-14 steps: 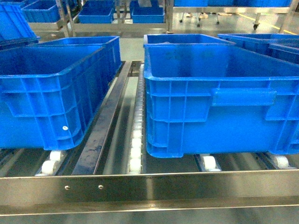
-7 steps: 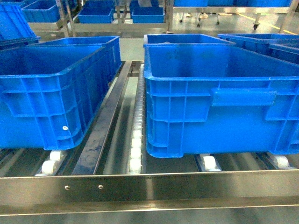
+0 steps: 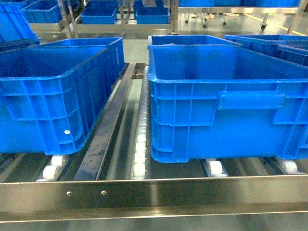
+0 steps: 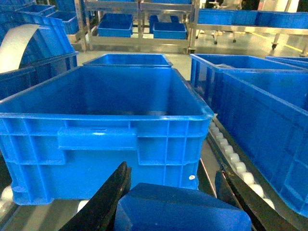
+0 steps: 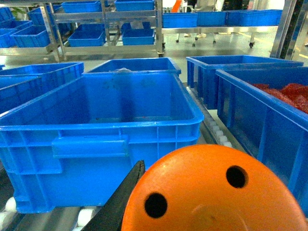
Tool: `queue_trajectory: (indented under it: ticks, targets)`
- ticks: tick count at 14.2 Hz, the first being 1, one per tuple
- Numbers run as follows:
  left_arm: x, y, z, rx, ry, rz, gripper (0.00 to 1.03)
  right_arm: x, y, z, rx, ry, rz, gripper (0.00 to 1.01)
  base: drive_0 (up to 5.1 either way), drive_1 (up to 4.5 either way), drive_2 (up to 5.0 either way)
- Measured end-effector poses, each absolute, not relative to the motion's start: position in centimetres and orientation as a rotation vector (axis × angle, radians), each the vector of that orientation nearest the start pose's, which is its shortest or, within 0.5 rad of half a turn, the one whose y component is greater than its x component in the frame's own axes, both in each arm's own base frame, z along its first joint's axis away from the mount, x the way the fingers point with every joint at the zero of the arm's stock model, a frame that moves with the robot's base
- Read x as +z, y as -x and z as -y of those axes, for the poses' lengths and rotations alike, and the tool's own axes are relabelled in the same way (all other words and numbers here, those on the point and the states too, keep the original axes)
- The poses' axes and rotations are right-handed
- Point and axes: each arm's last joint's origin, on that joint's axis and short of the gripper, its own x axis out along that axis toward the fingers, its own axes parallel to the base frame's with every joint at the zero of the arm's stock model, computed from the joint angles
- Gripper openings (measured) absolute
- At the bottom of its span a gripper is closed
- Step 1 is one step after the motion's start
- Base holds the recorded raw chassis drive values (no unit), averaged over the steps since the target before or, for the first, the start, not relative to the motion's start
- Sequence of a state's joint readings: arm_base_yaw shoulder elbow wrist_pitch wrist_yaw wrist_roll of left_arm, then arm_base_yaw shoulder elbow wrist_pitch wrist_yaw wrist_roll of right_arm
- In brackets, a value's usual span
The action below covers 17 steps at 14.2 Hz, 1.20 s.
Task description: Sort blue parts and orange caps into right shelf containers
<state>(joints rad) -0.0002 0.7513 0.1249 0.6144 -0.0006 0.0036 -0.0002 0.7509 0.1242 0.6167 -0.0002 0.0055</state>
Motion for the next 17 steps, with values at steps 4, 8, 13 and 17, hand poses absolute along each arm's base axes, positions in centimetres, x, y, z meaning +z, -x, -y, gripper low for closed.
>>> queue_trajectory:
  ticks: [4, 8, 13, 17]
  targets:
    - [18.8, -15.7, 0.0, 0.0, -0.004, -0.012, 0.45, 18.8, -15.8, -0.1, 0.04, 0.034, -0.104, 0.43, 0.0, 0.0, 0.0]
    - [18.8, -15.7, 0.0, 0.0, -0.004, -0.012, 0.45, 24.2, -23.0, -1.7, 0.091, 0.108, -0.013, 0.43, 0.0, 0.0, 0.0]
    - [18.8, -15.7, 0.0, 0.001, -0.004, -0.012, 0.45, 23.5, -33.2, -3.9, 0.115, 0.125, -0.149, 0.43, 0.0, 0.0, 0.0]
    - [18.8, -15.7, 0.0, 0.0, -0.004, -0.012, 0.45, 24.3, -33.0, -3.9, 0.113, 0.126, -0.123, 0.43, 0.0, 0.0, 0.0]
